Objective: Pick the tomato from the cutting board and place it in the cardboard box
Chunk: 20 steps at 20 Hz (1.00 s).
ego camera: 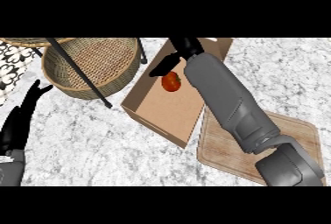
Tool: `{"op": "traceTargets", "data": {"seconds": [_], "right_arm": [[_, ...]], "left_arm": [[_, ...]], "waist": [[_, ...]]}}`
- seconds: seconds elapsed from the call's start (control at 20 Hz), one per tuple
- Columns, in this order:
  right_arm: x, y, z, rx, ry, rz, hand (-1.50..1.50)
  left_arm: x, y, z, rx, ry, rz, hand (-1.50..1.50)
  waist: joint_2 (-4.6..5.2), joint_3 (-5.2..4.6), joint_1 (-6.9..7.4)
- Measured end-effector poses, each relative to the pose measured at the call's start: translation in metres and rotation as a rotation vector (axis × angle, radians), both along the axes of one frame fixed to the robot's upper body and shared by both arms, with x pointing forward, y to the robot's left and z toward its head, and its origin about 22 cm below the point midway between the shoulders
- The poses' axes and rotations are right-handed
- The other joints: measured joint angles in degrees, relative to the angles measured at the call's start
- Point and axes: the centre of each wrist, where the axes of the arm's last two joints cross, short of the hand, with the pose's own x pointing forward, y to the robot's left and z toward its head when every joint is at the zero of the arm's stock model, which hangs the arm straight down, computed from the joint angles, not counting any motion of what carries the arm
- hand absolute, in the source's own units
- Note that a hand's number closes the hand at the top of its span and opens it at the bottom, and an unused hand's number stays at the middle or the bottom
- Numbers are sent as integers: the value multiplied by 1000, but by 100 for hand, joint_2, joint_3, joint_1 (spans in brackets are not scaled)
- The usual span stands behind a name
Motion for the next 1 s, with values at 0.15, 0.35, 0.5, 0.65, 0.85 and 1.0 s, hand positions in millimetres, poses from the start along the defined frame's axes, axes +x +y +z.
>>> {"op": "traceTargets", "data": {"seconds": [0.15, 0.35, 0.5, 0.65, 0.85, 1.0], "right_arm": [[2, -3, 6, 115, -25, -13, -150], [8, -18, 13, 253, -35, -43, -150], [16, -43, 23, 324, -28, -49, -150], [22, -74, 25, 381, -22, -69, -150], [26, -125, 24, 406, -13, -111, -150], [26, -168, 28, 409, -15, -140, -150]], "left_arm": [[-4, 2, -2, 0, 2, 7, 0], [-6, 6, -2, 9, 7, 35, 0], [-9, 7, -5, 5, 1, 42, 0], [-11, 8, -7, 7, -6, 44, 0], [-13, 11, -7, 7, -3, 40, 0], [-15, 8, -10, 4, -9, 37, 0]], "waist": [[-18, 2, -57], [-32, 7, -140], [-43, 16, -181], [-42, 18, -201], [-46, 20, -225], [-43, 22, -224]]}}
